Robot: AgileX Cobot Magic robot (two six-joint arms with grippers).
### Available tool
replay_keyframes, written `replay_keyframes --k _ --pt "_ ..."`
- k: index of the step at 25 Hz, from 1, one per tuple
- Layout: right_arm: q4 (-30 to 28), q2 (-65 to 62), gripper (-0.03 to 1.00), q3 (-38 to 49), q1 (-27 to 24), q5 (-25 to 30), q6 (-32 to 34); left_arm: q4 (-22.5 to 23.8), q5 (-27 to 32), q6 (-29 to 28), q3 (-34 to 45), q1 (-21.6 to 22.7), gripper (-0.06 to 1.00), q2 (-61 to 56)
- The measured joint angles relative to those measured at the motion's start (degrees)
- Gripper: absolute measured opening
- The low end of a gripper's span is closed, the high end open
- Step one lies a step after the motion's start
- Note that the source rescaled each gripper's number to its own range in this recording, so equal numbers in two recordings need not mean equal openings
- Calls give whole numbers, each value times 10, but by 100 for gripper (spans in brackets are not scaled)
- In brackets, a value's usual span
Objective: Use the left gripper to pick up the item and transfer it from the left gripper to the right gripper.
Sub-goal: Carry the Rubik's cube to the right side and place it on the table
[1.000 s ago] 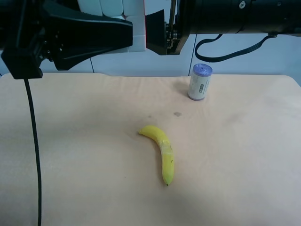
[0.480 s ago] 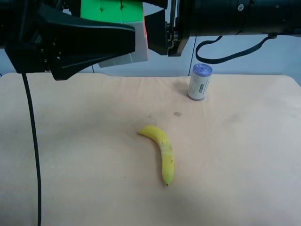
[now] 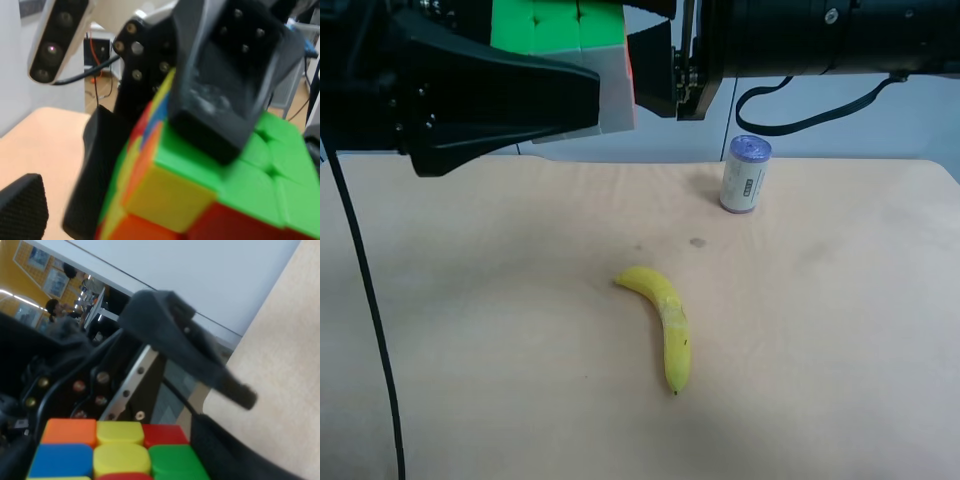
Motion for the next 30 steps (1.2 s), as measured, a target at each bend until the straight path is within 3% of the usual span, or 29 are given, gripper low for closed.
replay_keyframes --k 7,12,30 --pt "-2 0 0 0 0 1 0 83 -19 -60 0 0 99 -63" --pt "-2 0 0 0 0 1 0 208 -39 -168 0 0 99 -119" --pt "-2 0 0 0 0 1 0 775 34 -803 0 0 99 -333"
